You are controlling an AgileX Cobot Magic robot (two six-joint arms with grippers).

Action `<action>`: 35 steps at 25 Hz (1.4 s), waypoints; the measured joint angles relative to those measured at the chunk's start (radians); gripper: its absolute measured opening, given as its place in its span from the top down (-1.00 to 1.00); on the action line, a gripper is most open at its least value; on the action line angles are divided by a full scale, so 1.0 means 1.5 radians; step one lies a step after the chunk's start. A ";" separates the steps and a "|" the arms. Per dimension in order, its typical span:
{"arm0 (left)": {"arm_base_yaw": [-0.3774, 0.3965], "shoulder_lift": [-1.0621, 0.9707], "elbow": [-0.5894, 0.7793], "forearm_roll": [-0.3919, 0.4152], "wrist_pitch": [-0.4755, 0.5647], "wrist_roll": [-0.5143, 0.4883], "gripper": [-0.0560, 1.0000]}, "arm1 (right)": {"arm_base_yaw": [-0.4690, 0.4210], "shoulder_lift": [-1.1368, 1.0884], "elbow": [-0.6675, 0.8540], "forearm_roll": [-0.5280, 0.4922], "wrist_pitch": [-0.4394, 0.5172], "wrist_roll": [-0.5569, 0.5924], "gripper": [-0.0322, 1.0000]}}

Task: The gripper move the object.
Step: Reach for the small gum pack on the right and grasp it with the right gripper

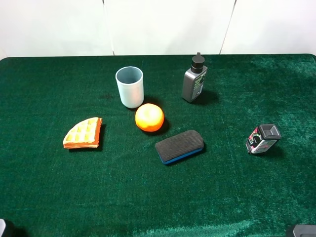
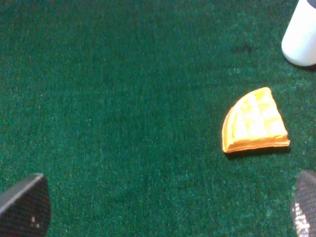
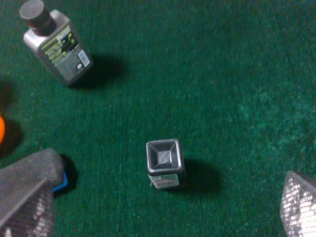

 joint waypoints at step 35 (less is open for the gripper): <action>0.000 0.000 0.000 0.000 0.000 0.000 -0.98 | 0.046 0.544 -0.129 -0.022 0.055 0.019 -0.41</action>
